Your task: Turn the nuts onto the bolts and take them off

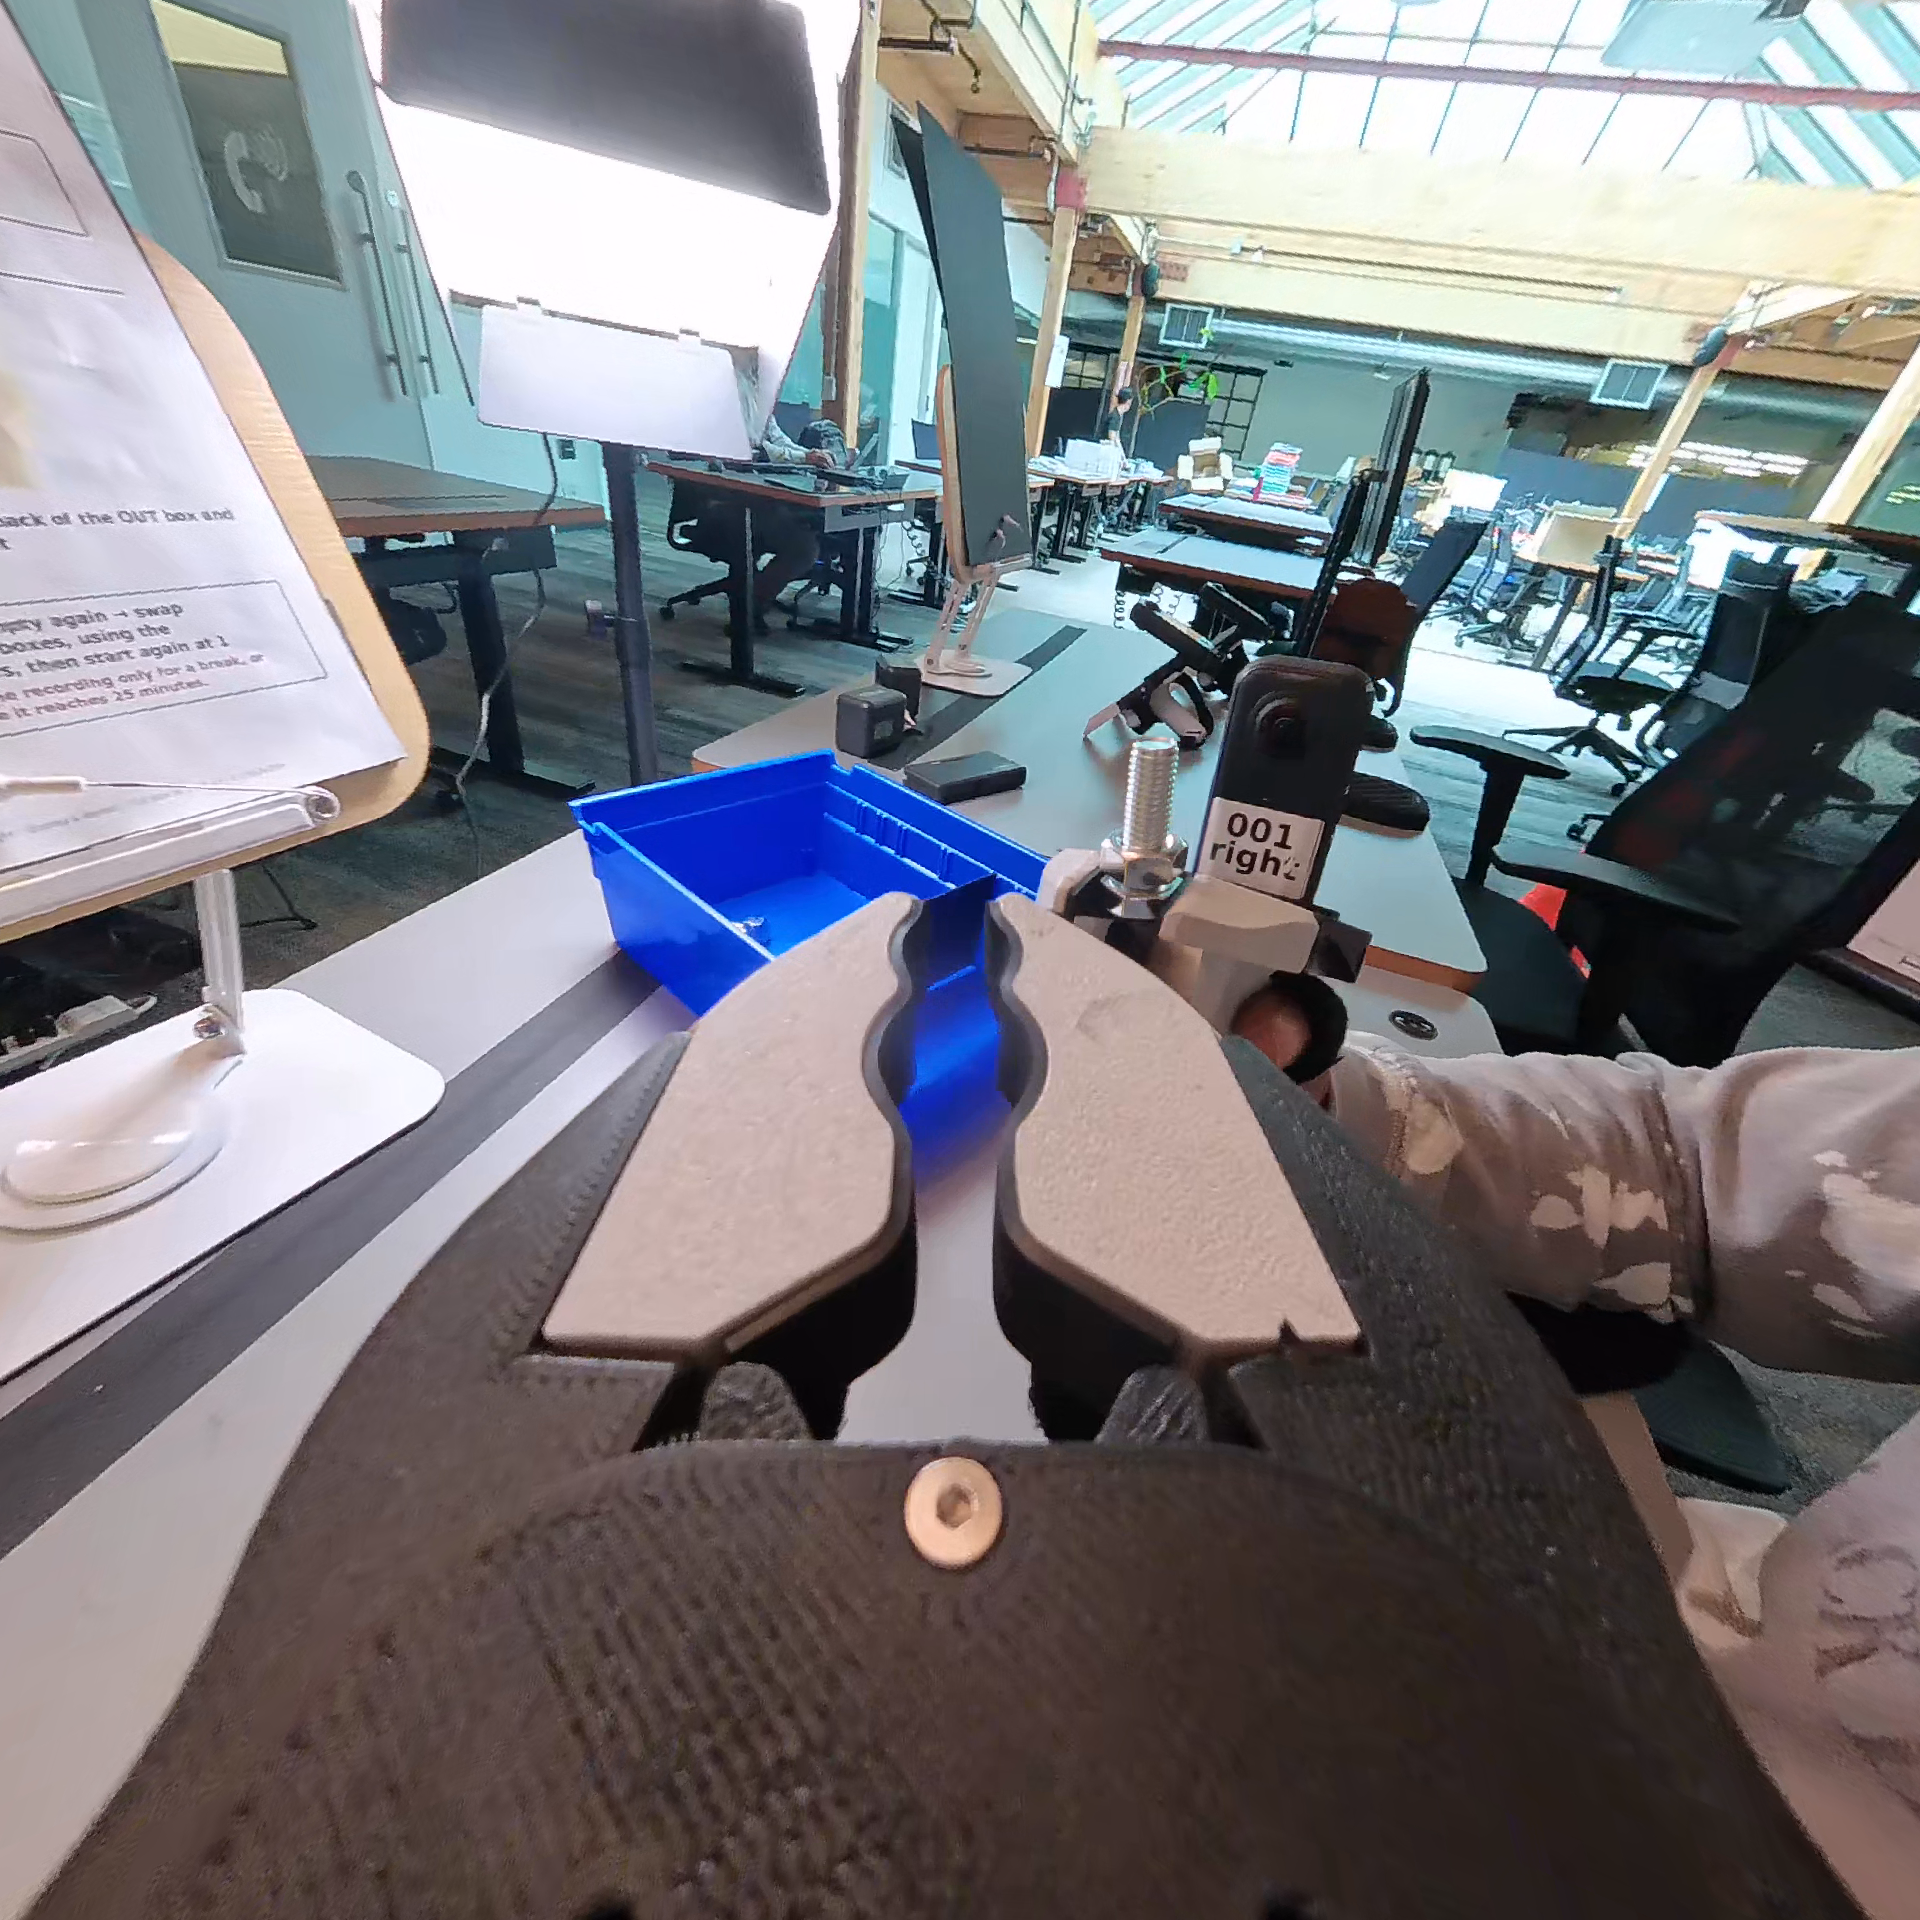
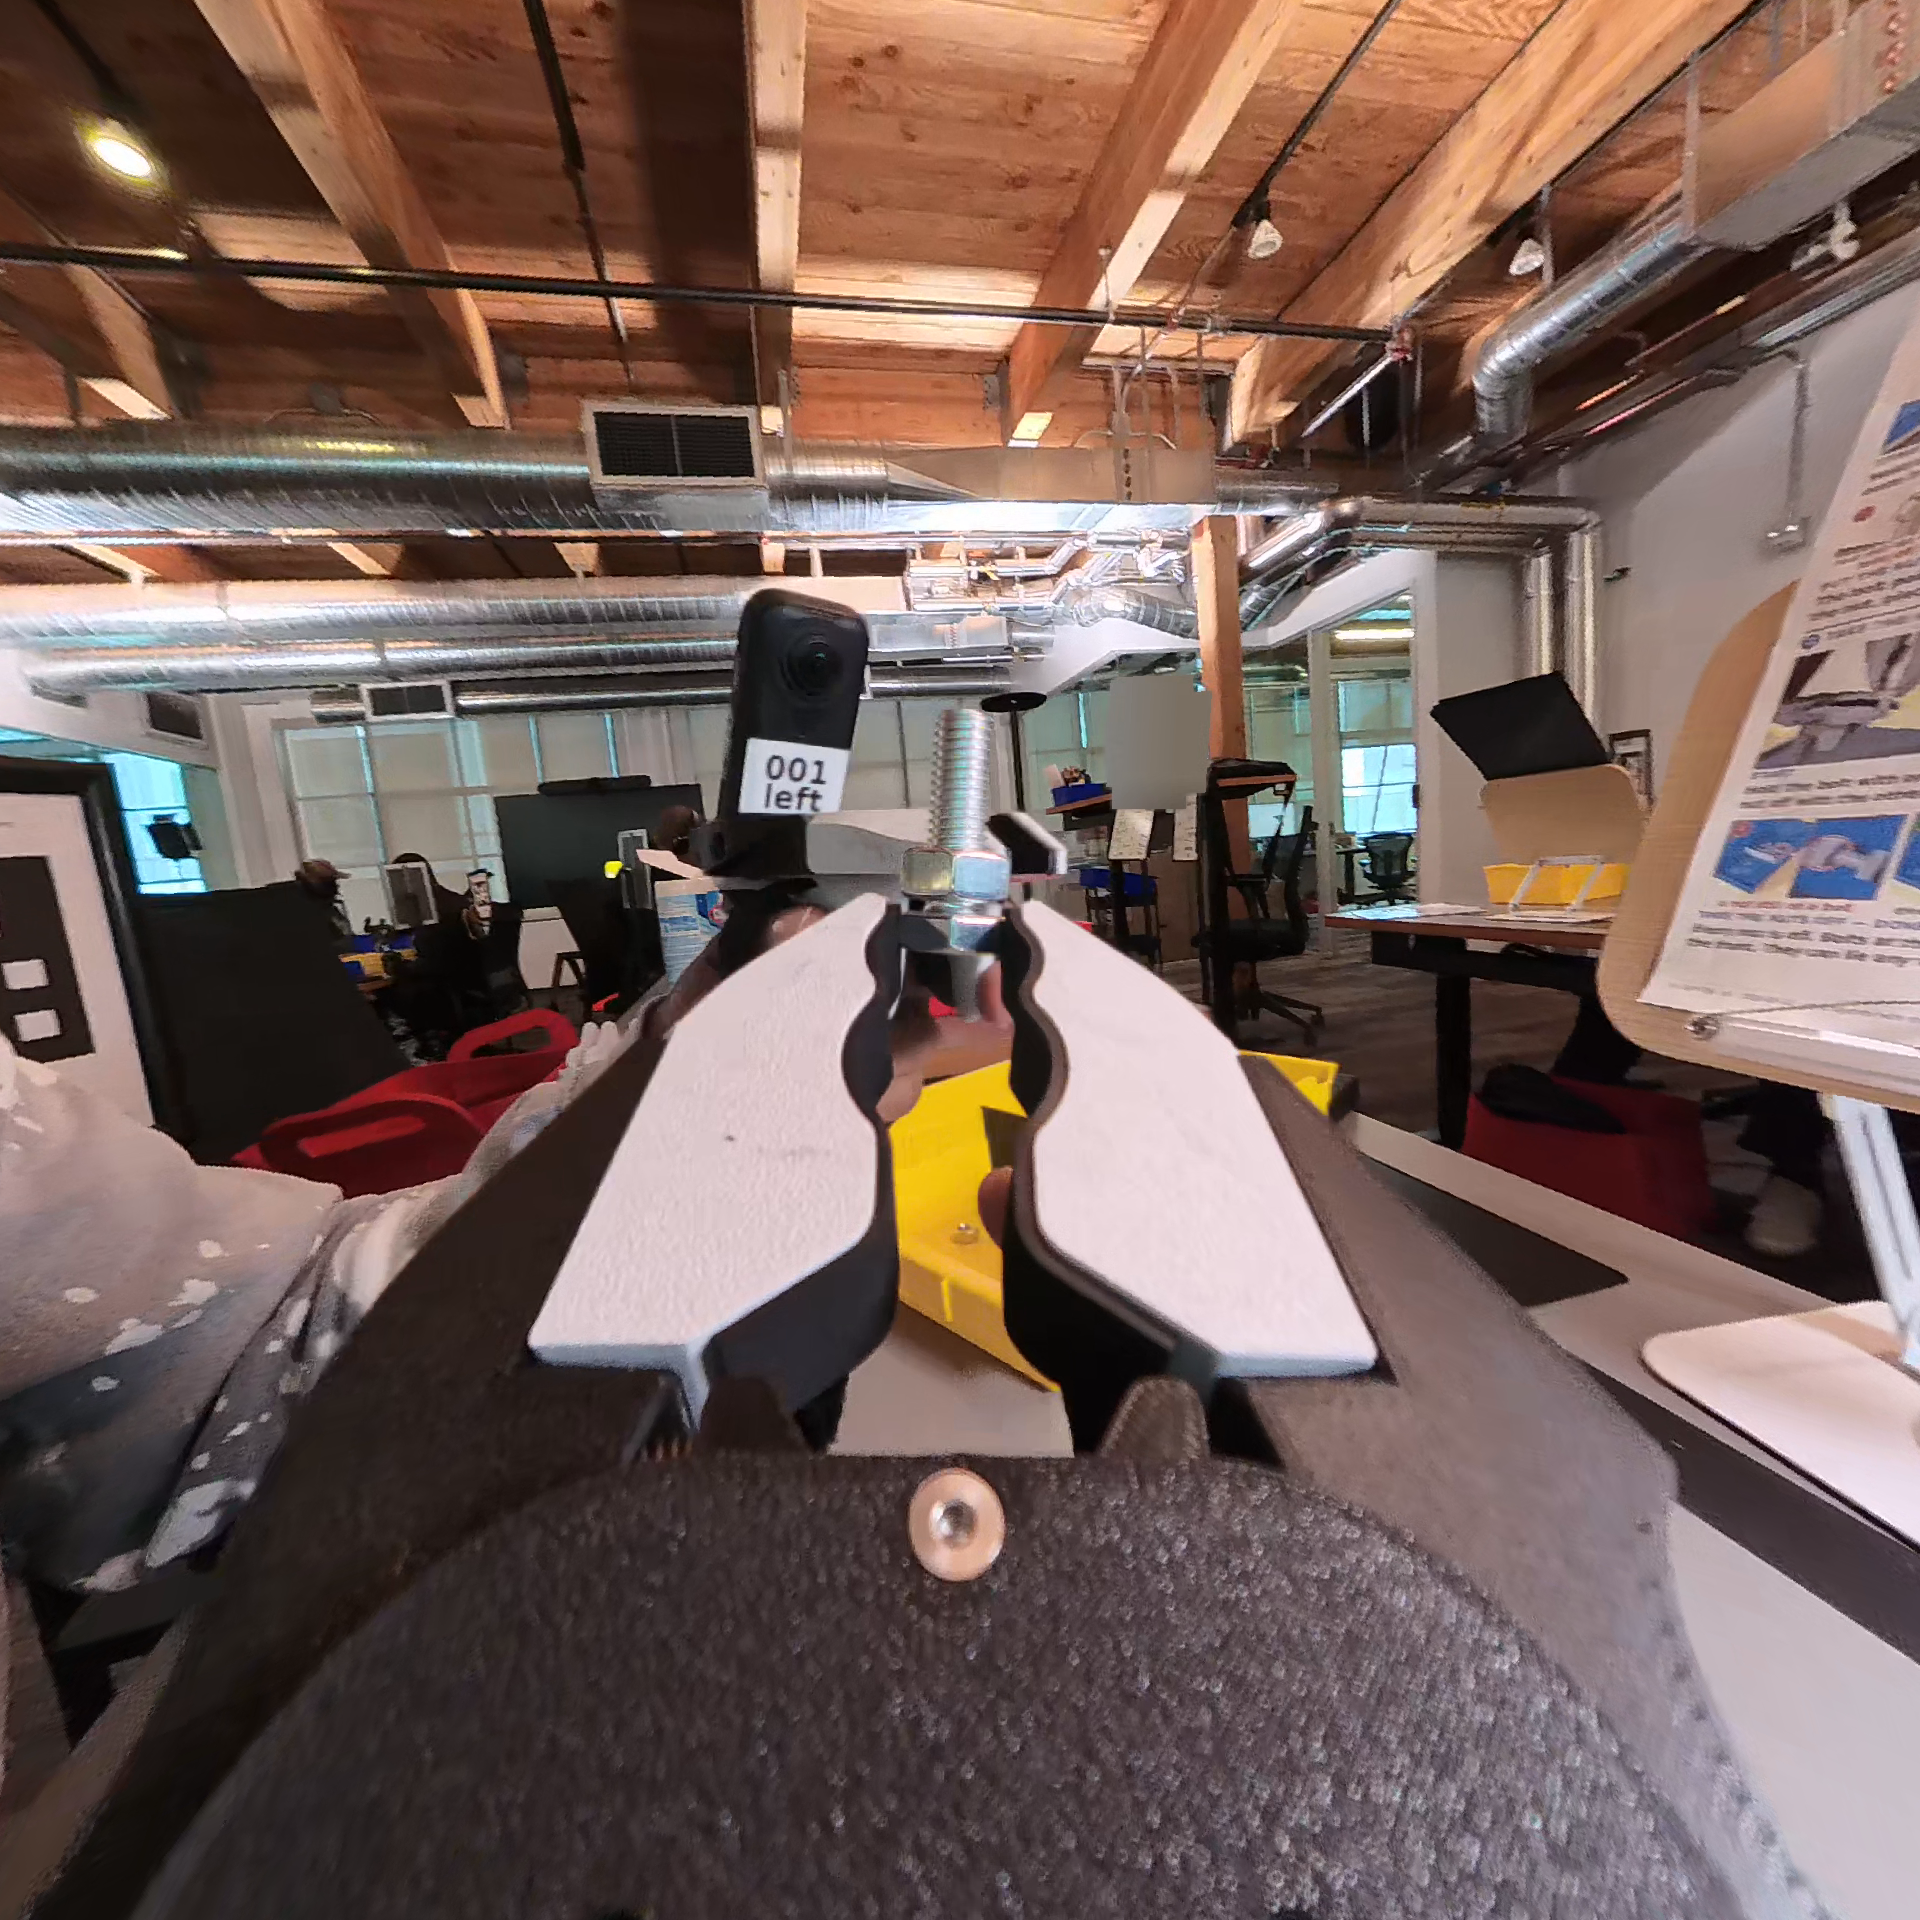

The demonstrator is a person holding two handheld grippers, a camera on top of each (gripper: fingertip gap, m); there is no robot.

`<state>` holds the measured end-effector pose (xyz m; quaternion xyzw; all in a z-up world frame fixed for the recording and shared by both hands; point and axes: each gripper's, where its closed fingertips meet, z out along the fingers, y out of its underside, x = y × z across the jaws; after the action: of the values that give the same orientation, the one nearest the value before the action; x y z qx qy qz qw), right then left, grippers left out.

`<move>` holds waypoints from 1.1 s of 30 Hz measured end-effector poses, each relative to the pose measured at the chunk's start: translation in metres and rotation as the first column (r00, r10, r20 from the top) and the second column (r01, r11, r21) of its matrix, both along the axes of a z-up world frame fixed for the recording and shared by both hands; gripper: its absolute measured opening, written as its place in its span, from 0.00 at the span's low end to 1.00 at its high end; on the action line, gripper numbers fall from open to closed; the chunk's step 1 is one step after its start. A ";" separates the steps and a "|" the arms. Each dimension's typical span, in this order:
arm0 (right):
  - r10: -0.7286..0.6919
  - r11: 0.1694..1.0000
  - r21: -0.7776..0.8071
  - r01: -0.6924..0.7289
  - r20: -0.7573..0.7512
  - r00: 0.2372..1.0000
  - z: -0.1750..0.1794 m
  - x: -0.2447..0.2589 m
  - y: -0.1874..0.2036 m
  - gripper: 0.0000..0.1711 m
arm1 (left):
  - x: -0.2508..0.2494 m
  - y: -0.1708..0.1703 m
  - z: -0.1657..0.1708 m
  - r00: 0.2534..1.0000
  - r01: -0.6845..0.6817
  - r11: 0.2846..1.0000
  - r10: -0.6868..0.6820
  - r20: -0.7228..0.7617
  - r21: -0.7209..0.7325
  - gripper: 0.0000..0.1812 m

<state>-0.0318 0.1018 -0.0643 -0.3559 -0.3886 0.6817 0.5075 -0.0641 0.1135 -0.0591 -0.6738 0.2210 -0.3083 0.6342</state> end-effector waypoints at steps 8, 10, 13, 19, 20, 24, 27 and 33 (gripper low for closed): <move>-0.331 0.941 -0.024 0.338 0.157 0.931 -0.007 0.019 0.086 0.10 | -0.026 0.005 0.007 0.994 -0.104 0.994 0.103 0.031 0.021 0.00; -0.473 0.872 -0.008 0.489 0.242 0.847 -0.015 0.034 0.128 0.10 | -0.032 0.005 0.009 0.992 -0.122 0.992 0.121 0.034 0.026 0.00; -0.622 0.736 -0.001 0.677 0.396 0.676 -0.037 0.061 0.199 0.11 | -0.036 0.006 0.009 0.990 -0.144 0.989 0.144 0.010 0.029 0.00; -0.628 0.490 0.153 0.858 0.744 0.226 -0.118 0.124 0.322 0.11 | -0.033 0.002 0.010 0.988 -0.146 0.988 0.149 -0.045 0.052 0.00; -0.596 0.477 0.185 0.859 0.786 0.162 -0.131 0.131 0.334 0.11 | -0.034 0.001 0.011 0.987 -0.150 0.987 0.153 -0.052 0.058 0.00; -0.471 0.480 0.345 0.807 0.877 -0.094 -0.175 0.153 0.363 0.11 | -0.037 0.000 0.013 0.985 -0.160 0.985 0.164 -0.057 0.066 0.00; -0.380 0.518 0.380 0.767 0.905 -0.192 -0.198 0.158 0.374 0.11 | -0.042 0.000 0.014 0.983 -0.170 0.983 0.173 -0.055 0.067 0.00; -0.230 0.568 0.367 0.737 0.930 -0.286 -0.232 0.162 0.385 0.11 | -0.056 -0.004 0.022 0.979 -0.196 0.976 0.200 -0.043 0.090 0.00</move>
<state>0.1303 0.4866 -0.2965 -0.9253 -0.2868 0.0015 0.2481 -0.1200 0.1095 -0.0371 -0.6725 0.1822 -0.2161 0.6840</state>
